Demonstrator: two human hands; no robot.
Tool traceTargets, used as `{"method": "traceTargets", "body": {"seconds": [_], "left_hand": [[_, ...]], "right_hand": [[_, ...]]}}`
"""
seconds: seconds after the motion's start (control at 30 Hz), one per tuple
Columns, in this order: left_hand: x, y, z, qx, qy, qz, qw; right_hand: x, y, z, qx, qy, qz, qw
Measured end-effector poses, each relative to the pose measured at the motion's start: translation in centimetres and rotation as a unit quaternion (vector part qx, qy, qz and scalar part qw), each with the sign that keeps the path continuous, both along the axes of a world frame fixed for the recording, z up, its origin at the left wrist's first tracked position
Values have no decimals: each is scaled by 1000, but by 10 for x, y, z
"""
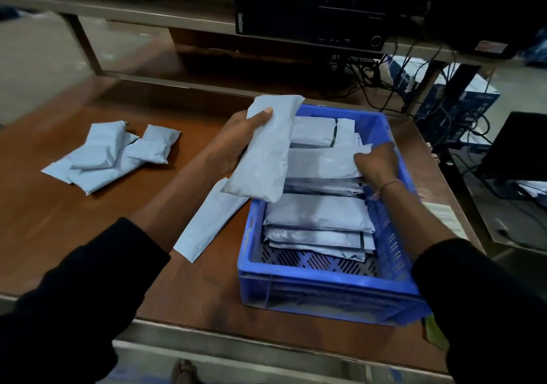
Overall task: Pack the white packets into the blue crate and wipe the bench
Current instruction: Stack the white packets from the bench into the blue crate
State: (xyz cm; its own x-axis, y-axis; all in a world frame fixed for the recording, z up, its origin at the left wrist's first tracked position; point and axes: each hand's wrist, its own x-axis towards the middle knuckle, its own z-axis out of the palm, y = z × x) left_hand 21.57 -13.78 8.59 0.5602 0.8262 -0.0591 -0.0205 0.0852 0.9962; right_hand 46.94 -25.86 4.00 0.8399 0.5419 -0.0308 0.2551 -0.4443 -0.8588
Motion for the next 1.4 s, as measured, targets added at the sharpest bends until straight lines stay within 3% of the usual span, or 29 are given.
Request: {"method": "traceTargets", "body": {"seconds": [0.1,0.17,0.23,0.33,0.47,0.6,0.7,0.8,0.87,1.07,1.17,1.27,1.4], "left_hand": [[5,0,-3,-8,1,-30,1000],[7,-1,-6,-10,4,-45,999],[9,-3,-7,-8,1,-54,998],[13,-4,-7,-2,-4,-66,998],[17,-4,-4,-4,6,-103,995],[23,-2,-1,1,56,-171,984],[30,-2,7,30,116,-236,964],[44,-6,13,90,200,-300,928],[57,-10,13,135,253,-331,899],[80,-20,-4,229,360,-344,837],[78,-18,-13,363,432,-308,766],[73,-15,-19,436,441,-283,732],[70,-18,-28,539,446,-256,667]], "right_hand": [[-11,-3,-14,-154,-249,39,955],[-23,-5,-16,-217,-403,76,886],[-24,-2,-23,-259,-483,161,821],[-25,4,-32,-306,-472,251,787],[-21,4,-23,-320,-402,280,811],[-3,-7,12,-149,-369,180,899],[8,-25,44,-71,-407,210,886],[5,-41,60,-131,-450,344,814],[0,-48,53,-165,-444,386,792],[13,-62,26,-205,-429,390,789],[22,-69,15,-216,-377,394,810],[20,-67,8,-248,-341,386,821],[7,-58,-6,-315,-352,379,796]]}}
